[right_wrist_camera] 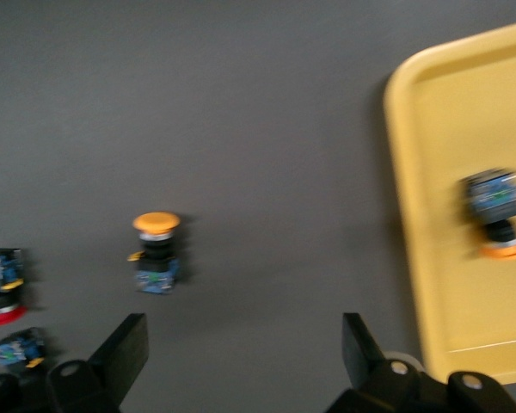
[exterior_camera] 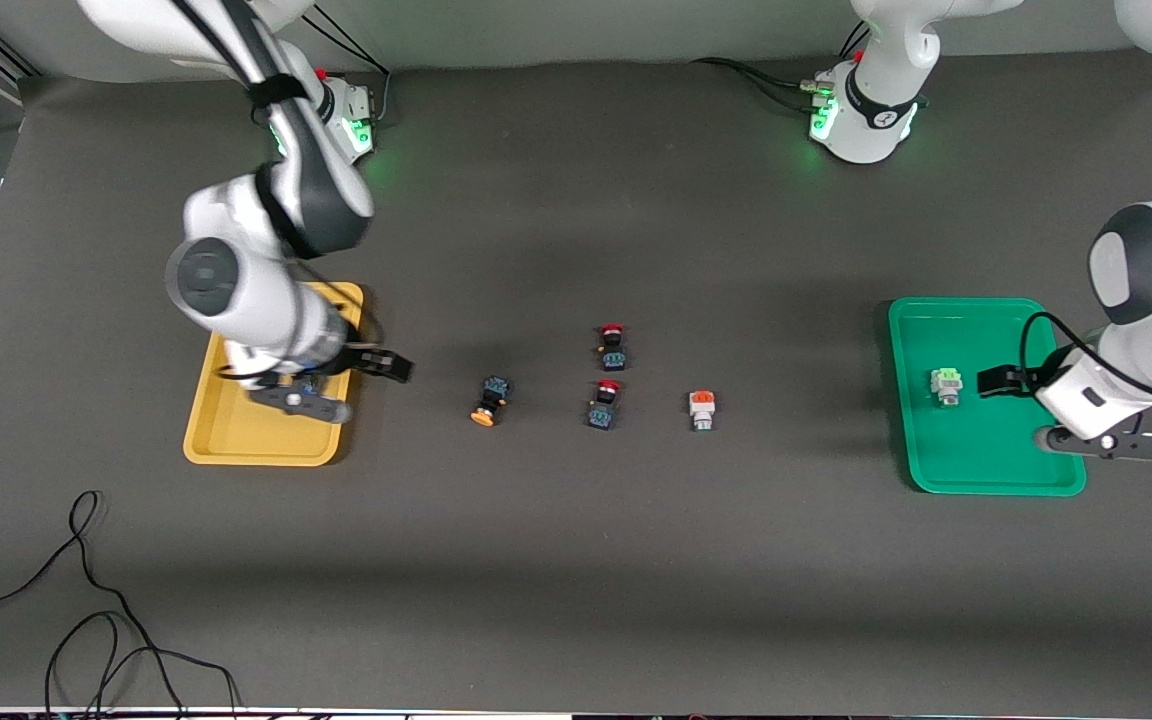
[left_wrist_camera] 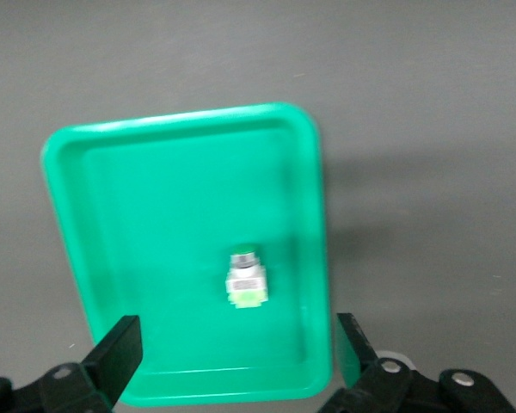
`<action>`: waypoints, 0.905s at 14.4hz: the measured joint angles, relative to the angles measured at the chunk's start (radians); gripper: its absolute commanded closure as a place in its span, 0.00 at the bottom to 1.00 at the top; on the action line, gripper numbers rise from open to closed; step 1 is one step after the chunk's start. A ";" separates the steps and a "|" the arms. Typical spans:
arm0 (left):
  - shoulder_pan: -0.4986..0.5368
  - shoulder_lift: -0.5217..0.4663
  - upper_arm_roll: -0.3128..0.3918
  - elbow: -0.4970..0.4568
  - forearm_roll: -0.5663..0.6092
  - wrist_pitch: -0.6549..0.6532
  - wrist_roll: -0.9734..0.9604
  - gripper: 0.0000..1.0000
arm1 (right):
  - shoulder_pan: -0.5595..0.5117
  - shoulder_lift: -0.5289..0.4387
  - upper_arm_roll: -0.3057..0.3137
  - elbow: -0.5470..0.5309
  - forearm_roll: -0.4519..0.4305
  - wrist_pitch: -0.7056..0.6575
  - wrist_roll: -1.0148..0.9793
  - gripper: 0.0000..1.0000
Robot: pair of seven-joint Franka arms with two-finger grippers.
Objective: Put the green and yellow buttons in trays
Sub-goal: 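Grasp the yellow button with the right gripper while the left gripper grasps orange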
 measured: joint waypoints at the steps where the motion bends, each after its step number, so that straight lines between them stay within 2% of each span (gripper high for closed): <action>1: -0.016 0.008 -0.024 -0.001 -0.008 0.000 -0.011 0.00 | 0.013 0.044 0.001 0.022 0.051 0.021 0.007 0.00; 2: -0.037 0.021 -0.046 -0.002 -0.025 0.001 -0.025 0.00 | 0.020 0.087 0.001 0.037 0.100 0.060 0.007 0.00; 4: -0.093 0.053 -0.075 -0.002 -0.081 0.018 -0.057 0.00 | 0.040 0.165 0.003 0.055 0.145 0.136 0.007 0.00; 8: -0.275 0.094 -0.089 -0.001 -0.118 0.088 -0.266 0.00 | 0.095 0.289 0.004 0.072 0.159 0.267 0.008 0.00; 11: -0.397 0.096 -0.090 0.000 -0.118 0.122 -0.402 0.00 | 0.116 0.329 0.004 0.079 0.161 0.294 0.009 0.00; 13: -0.442 0.106 -0.090 -0.001 -0.117 0.151 -0.465 0.00 | 0.118 0.341 0.004 0.079 0.161 0.296 0.009 0.01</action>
